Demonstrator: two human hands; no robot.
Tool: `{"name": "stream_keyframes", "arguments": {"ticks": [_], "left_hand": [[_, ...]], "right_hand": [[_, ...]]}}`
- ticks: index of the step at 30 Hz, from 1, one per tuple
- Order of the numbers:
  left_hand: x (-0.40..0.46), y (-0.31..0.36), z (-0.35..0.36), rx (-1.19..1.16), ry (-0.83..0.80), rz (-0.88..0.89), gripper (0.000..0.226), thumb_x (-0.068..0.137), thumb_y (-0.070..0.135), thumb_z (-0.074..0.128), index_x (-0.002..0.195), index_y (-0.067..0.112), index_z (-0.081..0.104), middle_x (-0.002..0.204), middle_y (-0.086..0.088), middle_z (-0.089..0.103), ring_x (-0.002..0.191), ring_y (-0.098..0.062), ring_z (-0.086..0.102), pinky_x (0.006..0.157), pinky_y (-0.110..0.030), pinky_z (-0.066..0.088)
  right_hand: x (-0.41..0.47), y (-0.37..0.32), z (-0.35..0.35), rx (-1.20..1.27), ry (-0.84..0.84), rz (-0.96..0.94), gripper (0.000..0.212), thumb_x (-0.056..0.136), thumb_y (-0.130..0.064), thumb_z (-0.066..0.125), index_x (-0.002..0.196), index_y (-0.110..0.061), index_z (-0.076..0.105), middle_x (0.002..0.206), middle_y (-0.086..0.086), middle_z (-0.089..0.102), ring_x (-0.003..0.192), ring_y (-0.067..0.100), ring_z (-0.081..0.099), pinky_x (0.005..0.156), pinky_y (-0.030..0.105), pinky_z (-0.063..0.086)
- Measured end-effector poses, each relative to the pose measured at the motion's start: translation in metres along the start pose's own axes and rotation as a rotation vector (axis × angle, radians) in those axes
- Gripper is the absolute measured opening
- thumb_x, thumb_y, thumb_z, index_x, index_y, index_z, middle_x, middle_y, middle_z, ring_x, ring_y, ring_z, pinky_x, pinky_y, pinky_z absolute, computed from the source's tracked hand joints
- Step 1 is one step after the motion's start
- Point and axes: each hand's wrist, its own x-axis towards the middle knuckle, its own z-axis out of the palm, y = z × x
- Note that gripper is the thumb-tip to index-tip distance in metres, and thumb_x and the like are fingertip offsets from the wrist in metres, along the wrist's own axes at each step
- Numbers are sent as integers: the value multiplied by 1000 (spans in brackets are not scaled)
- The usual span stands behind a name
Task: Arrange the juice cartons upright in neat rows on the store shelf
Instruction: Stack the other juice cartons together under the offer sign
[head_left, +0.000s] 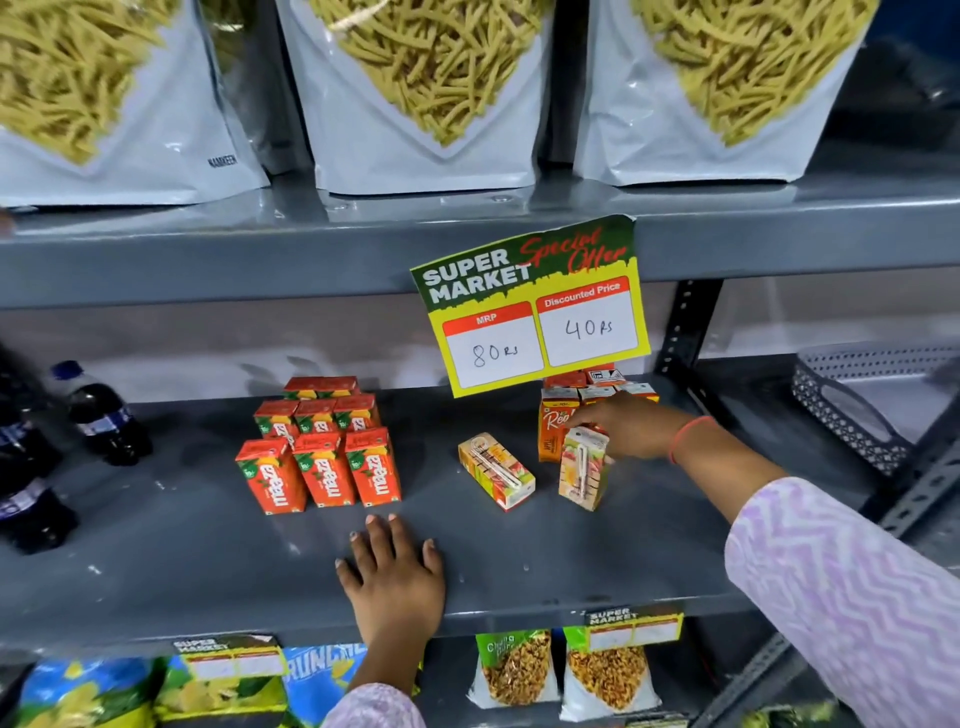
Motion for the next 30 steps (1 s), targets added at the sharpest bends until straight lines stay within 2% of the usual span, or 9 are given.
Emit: {"name": "stream_keyframes", "arguments": {"ticks": [3, 5, 8, 11, 16, 21, 25, 28, 30], "left_hand": [[3, -3, 4, 19, -7, -6, 60, 94, 44, 28, 146, 14, 20, 157, -12, 19, 144, -34, 15, 115, -53, 14], [2, -2, 2, 7, -5, -1, 61, 93, 45, 25, 145, 12, 23, 156, -14, 20, 143, -35, 17, 115, -54, 15], [-3, 1, -6, -88, 36, 29, 83, 78, 50, 5, 139, 4, 36, 149, -22, 32, 139, -42, 27, 112, -60, 18], [-5, 3, -11, -88, 43, 38, 92, 70, 50, -3, 139, 3, 35, 149, -23, 31, 139, -42, 26, 112, -59, 17], [-3, 1, -10, -38, 11, 24, 96, 66, 50, -11, 144, 8, 25, 154, -18, 22, 143, -37, 18, 115, -55, 13], [-2, 2, -8, -46, 17, 28, 81, 78, 47, 4, 141, 5, 32, 151, -21, 29, 140, -41, 24, 113, -58, 17], [-1, 1, -5, -38, 29, 28, 86, 75, 48, -2, 139, 4, 36, 149, -22, 34, 138, -41, 28, 112, -59, 19], [-1, 0, -3, -3, 3, 15, 75, 82, 45, 8, 142, 7, 30, 152, -20, 29, 140, -39, 24, 113, -57, 17], [-1, 0, -3, -1, -6, 7, 72, 82, 44, 13, 142, 7, 30, 152, -19, 28, 141, -38, 24, 113, -56, 17]], "right_hand": [[1, -5, -4, -56, -3, 105, 40, 77, -24, 68, 114, -9, 60, 117, 12, 63, 104, 28, 58, 78, 29, 42], [2, -8, -1, -54, 26, 137, 41, 78, -31, 67, 110, -7, 61, 115, 13, 64, 103, 28, 59, 82, 30, 46], [4, -12, 3, -63, 14, 120, 48, 76, -19, 68, 122, -10, 54, 127, 13, 58, 113, 29, 56, 97, 38, 48], [2, -11, 2, -51, -15, 89, 56, 77, -5, 64, 130, -14, 48, 136, 12, 52, 122, 30, 50, 101, 36, 44], [2, -12, 2, -35, 34, 176, 47, 80, -16, 63, 125, -11, 53, 130, 13, 57, 115, 31, 54, 97, 38, 47], [5, -13, 14, -83, 131, 244, 41, 84, -10, 57, 125, -8, 52, 126, 16, 59, 112, 32, 57, 89, 35, 49], [3, -14, 16, -75, 162, 281, 39, 84, -10, 57, 123, -9, 52, 125, 15, 60, 111, 33, 58, 87, 35, 49], [0, -18, 19, -69, 201, 329, 39, 85, -15, 57, 123, -13, 52, 124, 12, 61, 110, 31, 59, 87, 38, 51], [-7, -25, 24, -49, 287, 366, 44, 84, -16, 57, 127, -17, 49, 126, 9, 58, 113, 31, 56, 87, 40, 51]]}}
